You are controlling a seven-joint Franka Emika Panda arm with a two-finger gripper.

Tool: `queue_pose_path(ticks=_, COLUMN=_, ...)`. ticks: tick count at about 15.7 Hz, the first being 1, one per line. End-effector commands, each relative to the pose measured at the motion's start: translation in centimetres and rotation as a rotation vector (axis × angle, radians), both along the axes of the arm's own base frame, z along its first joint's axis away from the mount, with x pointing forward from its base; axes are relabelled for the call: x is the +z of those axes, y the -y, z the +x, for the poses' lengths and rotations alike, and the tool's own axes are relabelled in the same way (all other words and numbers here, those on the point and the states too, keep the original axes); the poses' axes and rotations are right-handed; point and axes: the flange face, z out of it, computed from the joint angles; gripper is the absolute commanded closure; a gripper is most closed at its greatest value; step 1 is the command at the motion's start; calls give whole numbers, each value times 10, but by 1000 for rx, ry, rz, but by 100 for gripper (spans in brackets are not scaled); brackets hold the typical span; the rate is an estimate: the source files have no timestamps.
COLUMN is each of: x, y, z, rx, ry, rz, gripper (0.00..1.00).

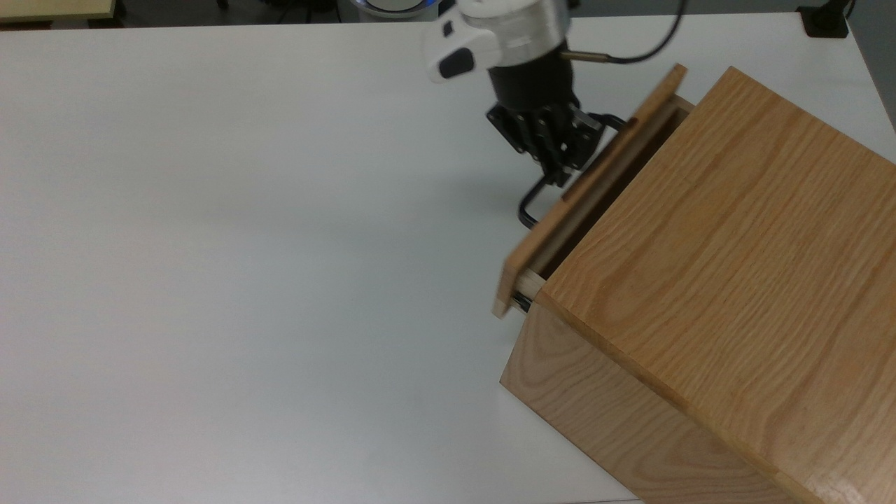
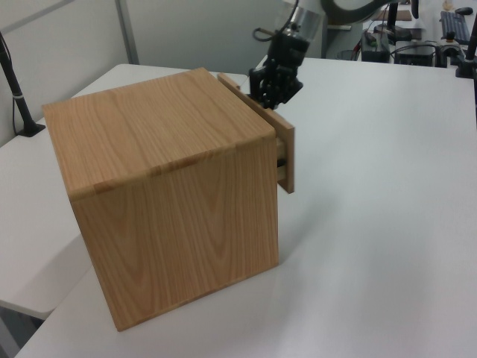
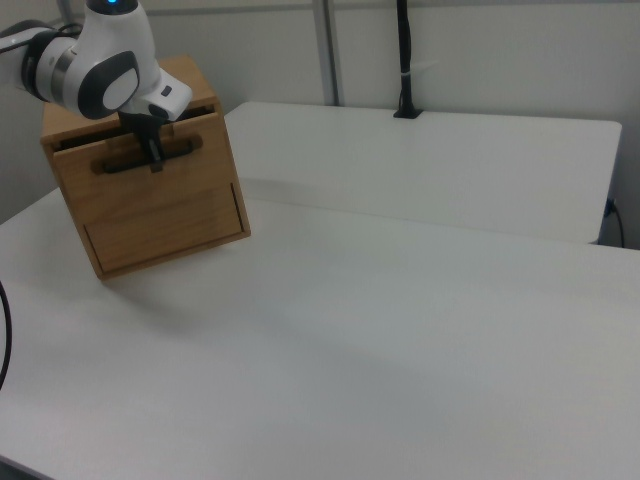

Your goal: Open the drawer by sliding it

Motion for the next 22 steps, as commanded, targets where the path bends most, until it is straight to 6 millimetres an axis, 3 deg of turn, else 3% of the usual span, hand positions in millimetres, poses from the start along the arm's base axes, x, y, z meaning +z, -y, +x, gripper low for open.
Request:
queue_pose_path(ticks=1, x=7, y=57, z=-38, rx=45, ry=-45, rz=40, gripper=91)
queue_pose_path(ticks=5, x=1, y=88, z=-51, rx=81, ry=-96, rz=40, gripper=91)
queue_pose_path(ticks=9, x=1, y=100, z=-55, rx=87, ry=-120, rz=43, gripper=91)
queue_pose_path(ticks=10, x=1, y=103, z=-55, rx=83, ry=-120, rz=44, gripper=84)
queue_pose_path(ticks=11, x=0, y=103, z=-55, rx=80, ry=-121, rz=44, gripper=52)
queue_pose_path(ticks=12, x=0, y=102, z=-54, rx=72, ry=-125, rz=42, gripper=1)
queue_pose_path(ticks=17, x=7, y=100, z=-56, rx=116, ry=-110, rz=29, gripper=0)
queue_pose_path(ticks=20, x=29, y=106, z=-69, rx=174, ry=-87, rz=39, gripper=0)
queue_pose_path(ticks=22, x=44, y=123, z=-77, rx=205, ry=-84, rz=42, gripper=0)
